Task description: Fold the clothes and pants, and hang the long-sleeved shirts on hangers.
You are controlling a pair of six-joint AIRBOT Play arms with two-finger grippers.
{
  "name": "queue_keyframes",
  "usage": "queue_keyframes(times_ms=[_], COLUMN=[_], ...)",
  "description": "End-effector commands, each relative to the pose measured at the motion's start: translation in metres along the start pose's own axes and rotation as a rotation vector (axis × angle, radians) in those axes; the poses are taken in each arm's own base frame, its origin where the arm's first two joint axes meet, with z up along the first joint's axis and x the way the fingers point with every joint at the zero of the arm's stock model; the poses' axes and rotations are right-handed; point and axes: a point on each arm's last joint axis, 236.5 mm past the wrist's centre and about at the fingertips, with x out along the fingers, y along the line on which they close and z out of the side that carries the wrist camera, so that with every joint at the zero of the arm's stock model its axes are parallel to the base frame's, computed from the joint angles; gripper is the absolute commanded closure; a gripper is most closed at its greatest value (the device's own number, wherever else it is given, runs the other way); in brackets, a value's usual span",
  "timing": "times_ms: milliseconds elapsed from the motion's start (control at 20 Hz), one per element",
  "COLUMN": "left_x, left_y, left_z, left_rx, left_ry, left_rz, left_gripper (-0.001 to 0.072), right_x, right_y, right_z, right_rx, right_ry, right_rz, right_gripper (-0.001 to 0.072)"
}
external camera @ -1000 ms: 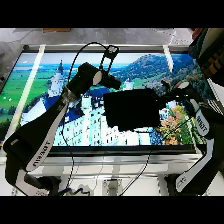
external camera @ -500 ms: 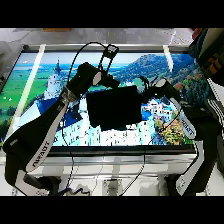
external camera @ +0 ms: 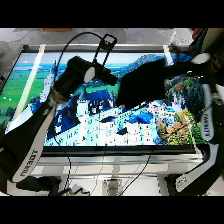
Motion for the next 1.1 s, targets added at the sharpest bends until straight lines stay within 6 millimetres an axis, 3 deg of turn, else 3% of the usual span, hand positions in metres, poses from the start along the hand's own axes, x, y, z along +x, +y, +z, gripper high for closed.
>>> queue_keyframes(times_ms=[0, 200, 300, 450, 600, 800, 950, 1050], left_x=[-0.03, -0.049, -0.051, -0.051, -0.051, -0.051, -0.051, -0.051], left_y=[0.005, 0.008, 0.008, 0.008, 0.008, 0.008, 0.007, 0.008], left_z=[0.008, 0.009, 0.008, 0.007, 0.007, 0.007, 0.007, 0.007], left_rx=[-0.003, -0.009, -0.009, -0.009, -0.009, -0.01, -0.01, -0.01], left_ry=[-0.025, -0.028, -0.023, -0.02, -0.02, -0.02, -0.02, -0.02], left_rz=[0.003, 0.005, 0.006, 0.006, 0.006, 0.005, 0.002, 0.003], left_gripper=[0.0698, 0.0698, 0.0699, 0.0698, 0.0698, 0.0698, 0.0698, 0.0698], right_x=[-0.107, -0.225, -0.279, -0.352, -0.404, -0.43, -0.436, -0.427], right_y=[-0.026, -0.098, -0.138, -0.195, -0.236, -0.27, -0.27, -0.261], right_z=[0.014, 0.016, 0.007, -0.028, -0.077, -0.174, -0.237, -0.257], right_rx=[0.029, 0.212, 0.364, 0.581, 0.762, 1.119, 1.248, 1.303], right_ry=[-0.132, -0.362, -0.485, -0.624, -0.688, -0.599, -0.411, -0.313], right_rz=[-0.055, -0.215, -0.278, -0.399, -0.531, -0.711, -0.874, -0.872], right_gripper=[0.0698, 0.0697, 0.0697, 0.0696, 0.0696, 0.0697, 0.0697, 0.0696])
